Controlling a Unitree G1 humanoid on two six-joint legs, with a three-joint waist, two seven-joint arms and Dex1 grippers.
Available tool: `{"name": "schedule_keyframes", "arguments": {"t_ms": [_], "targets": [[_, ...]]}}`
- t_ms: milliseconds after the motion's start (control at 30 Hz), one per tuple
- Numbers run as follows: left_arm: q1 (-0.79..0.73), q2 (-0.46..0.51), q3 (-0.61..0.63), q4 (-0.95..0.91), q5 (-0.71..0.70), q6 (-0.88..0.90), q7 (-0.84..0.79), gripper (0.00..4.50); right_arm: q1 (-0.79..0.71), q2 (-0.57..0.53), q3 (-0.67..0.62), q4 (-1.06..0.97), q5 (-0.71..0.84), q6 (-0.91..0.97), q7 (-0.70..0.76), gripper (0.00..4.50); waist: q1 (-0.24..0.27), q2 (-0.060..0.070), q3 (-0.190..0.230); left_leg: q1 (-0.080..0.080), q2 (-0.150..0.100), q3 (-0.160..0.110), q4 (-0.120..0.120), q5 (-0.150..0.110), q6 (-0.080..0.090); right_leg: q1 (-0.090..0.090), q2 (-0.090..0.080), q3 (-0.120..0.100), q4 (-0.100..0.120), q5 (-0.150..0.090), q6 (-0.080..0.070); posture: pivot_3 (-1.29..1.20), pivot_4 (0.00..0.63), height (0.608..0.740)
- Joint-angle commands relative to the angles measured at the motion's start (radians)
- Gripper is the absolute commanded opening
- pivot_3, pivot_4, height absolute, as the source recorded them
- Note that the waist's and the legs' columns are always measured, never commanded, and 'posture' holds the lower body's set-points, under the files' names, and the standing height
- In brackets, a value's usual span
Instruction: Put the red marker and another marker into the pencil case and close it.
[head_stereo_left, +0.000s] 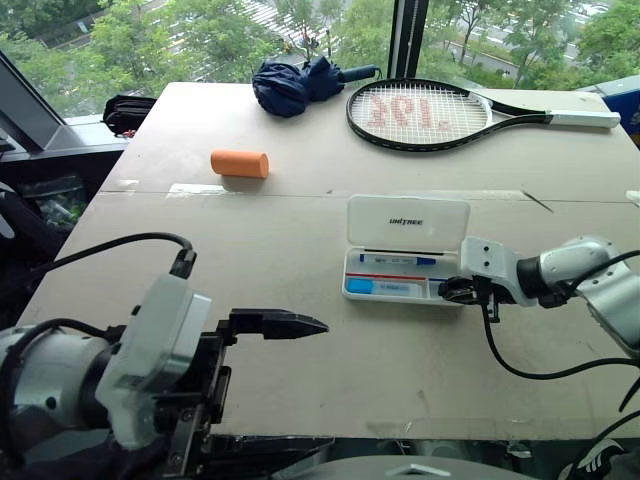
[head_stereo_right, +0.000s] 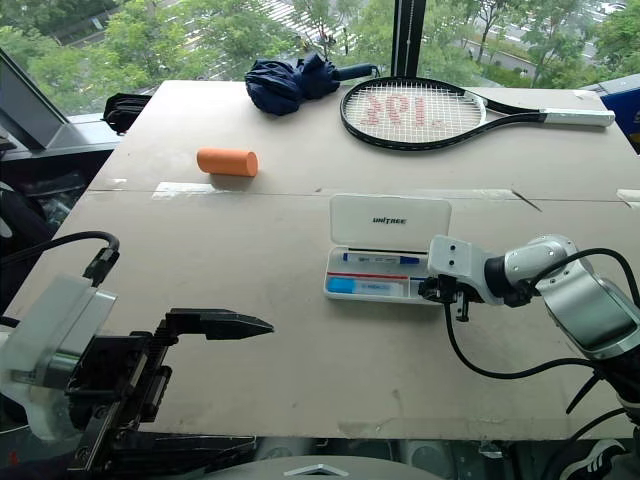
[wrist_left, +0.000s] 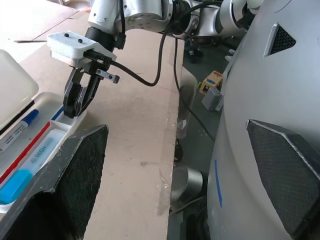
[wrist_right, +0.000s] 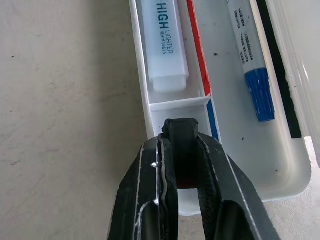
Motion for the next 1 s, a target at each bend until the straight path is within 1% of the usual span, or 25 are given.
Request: {"name": "schedule_keyframes", "arguments": {"t_ms": [33, 67, 167, 267, 333, 400, 433, 467, 500, 533, 600, 633, 767, 900, 933, 1000], "targets": [[0.010, 0.013, 0.034, -0.007, -0.019, -0.003, 0.004, 4.50, -0.008, -0.010, -0.049, -0.023, 0.016, -0.015, 0.019, 2.20, 0.000, 0.000, 0.000, 0.000, 0.000, 0.000, 0.000, 0.000, 0.000, 0.000, 0.000, 0.000, 0.000, 0.000, 0.000, 0.00, 0.150, 0.732], [0.009, 0.013, 0.029, -0.004, -0.009, -0.003, 0.007, 4.50, 0.004, -0.018, -0.077, -0.038, 0.040, 0.002, 0.026, 2.50, 0.000, 0.000, 0.000, 0.000, 0.000, 0.000, 0.000, 0.000, 0.000, 0.000, 0.000, 0.000, 0.000, 0.000, 0.000, 0.00, 0.150, 0.732], [-0.003, 0.016, 0.004, 0.011, 0.020, -0.008, 0.018, 4.50, 0.048, -0.046, -0.175, -0.083, 0.125, 0.059, 0.047, 2.50, 0.001, 0.000, 0.000, 0.000, 0.000, 0.000, 0.000, 0.000, 0.000, 0.000, 0.000, 0.000, 0.000, 0.000, 0.000, 0.00, 0.150, 0.732], [-0.015, 0.016, -0.024, 0.042, 0.080, -0.006, 0.005, 4.50, 0.066, -0.024, -0.345, -0.087, 0.256, 0.186, 0.006, 2.50, 0.003, 0.001, 0.000, 0.000, -0.001, 0.000, 0.000, 0.000, 0.000, 0.000, 0.000, 0.000, 0.000, 0.000, 0.000, 0.00, 0.150, 0.732], [-0.105, 0.032, -0.166, 0.127, 0.183, -0.032, -0.007, 4.50, 0.027, -0.018, -0.392, -0.029, 0.272, 0.225, -0.033, 2.50, 0.003, 0.001, 0.000, 0.000, -0.001, 0.000, 0.000, 0.000, 0.000, 0.000, 0.000, 0.000, 0.000, 0.000, 0.000, 0.00, 0.150, 0.732], [-0.192, 0.031, -0.295, 0.205, 0.271, -0.050, -0.029, 4.50, -0.014, -0.015, -0.405, 0.022, 0.269, 0.242, -0.066, 2.50, 0.004, 0.001, 0.000, 0.001, -0.003, 0.001, 0.000, 0.000, 0.000, 0.001, 0.001, 0.001, 0.001, -0.001, -0.003, 0.00, 0.150, 0.732], [-0.240, 0.021, -0.369, 0.257, 0.339, -0.069, -0.054, 4.50, -0.034, -0.021, -0.402, 0.041, 0.270, 0.242, -0.064, 2.12, 0.003, 0.001, 0.000, 0.001, -0.004, 0.001, 0.000, 0.000, 0.000, 0.001, 0.001, 0.001, 0.001, -0.002, -0.003, 0.00, 0.150, 0.732], [-0.275, 0.014, -0.421, 0.292, 0.388, -0.082, -0.073, 4.50, -0.047, -0.026, -0.398, 0.052, 0.272, 0.242, -0.062, 1.99, 0.003, 0.001, 0.000, 0.001, -0.004, 0.001, 0.000, 0.000, 0.000, 0.000, 0.002, 0.002, 0.001, -0.002, -0.003, 0.00, 0.150, 0.732], [-0.314, 0.001, -0.475, 0.335, 0.437, -0.098, -0.094, 4.50, -0.059, -0.033, -0.392, 0.061, 0.273, 0.237, -0.054, 1.68, 0.001, 0.001, 0.001, 0.002, -0.004, 0.001, 0.000, 0.000, 0.000, 0.001, 0.001, 0.002, 0.001, -0.002, -0.003, 0.00, 0.150, 0.732], [-0.347, -0.014, -0.525, 0.377, 0.484, -0.119, -0.124, 4.50, -0.086, -0.028, -0.380, 0.077, 0.272, 0.243, -0.060, 1.25, 0.000, 0.001, 0.001, 0.000, -0.004, 0.001, 0.000, 0.000, 0.000, 0.000, 0.002, 0.002, 0.001, -0.001, -0.003, 0.00, 0.150, 0.732], [-0.379, -0.038, -0.573, 0.420, 0.538, -0.145, -0.169, 4.50, -0.119, -0.020, -0.362, 0.097, 0.270, 0.249, -0.070, 0.20, -0.004, 0.001, 0.001, 0.000, -0.004, 0.002, -0.001, 0.000, 0.000, -0.001, 0.002, 0.002, 0.001, 0.000, 0.000, 0.00, 0.150, 0.732], [-0.366, -0.046, -0.574, 0.427, 0.556, -0.159, -0.192, 4.50, -0.144, -0.008, -0.344, 0.116, 0.259, 0.248, -0.082, 0.04, -0.007, 0.001, 0.001, -0.001, -0.003, 0.002, -0.001, 0.000, 0.000, -0.002, 0.002, 0.002, 0.000, 0.000, 0.000, 0.00, 0.150, 0.732], [-0.299, -0.068, -0.539, 0.426, 0.594, -0.193, -0.251, 4.50, -0.228, 0.033, -0.280, 0.206, 0.207, 0.225, -0.117, 0.04, -0.013, 0.000, 0.002, -0.006, -0.001, 0.003, -0.002, 0.000, 0.001, -0.009, 0.001, 0.004, 0.001, 0.001, 0.000, 0.00, 0.150, 0.732], [-0.172, -0.086, -0.467, 0.410, 0.633, -0.237, -0.308, 4.50, -0.429, 0.146, -0.160, 0.495, 0.064, 0.138, -0.175, 0.04, -0.023, 0.001, 0.003, -0.013, 0.001, 0.005, 0.001, 0.000, 0.000, -0.016, 0.001, 0.005, 0.004, 0.001, 0.000, 0.00, 0.150, 0.732], [-0.156, -0.089, -0.459, 0.410, 0.641, -0.245, -0.316, 4.50, -0.460, 0.164, -0.143, 0.546, 0.043, 0.120, -0.177, 0.04, -0.023, 0.001, 0.003, -0.013, 0.001, 0.005, 0.001, 0.000, 0.000, -0.017, 0.001, 0.005, 0.004, 0.001, 0.000, 0.00, 0.150, 0.732], [-0.097, -0.106, -0.427, 0.415, 0.667, -0.275, -0.341, 4.50, -0.562, 0.235, -0.095, 0.715, -0.015, 0.048, -0.175, 0.04, -0.019, 0.002, 0.003, -0.014, 0.000, 0.003, 0.002, 0.000, 0.000, -0.017, 0.000, 0.003, 0.003, 0.001, 0.000, 0.00, 0.150, 0.732]]}}
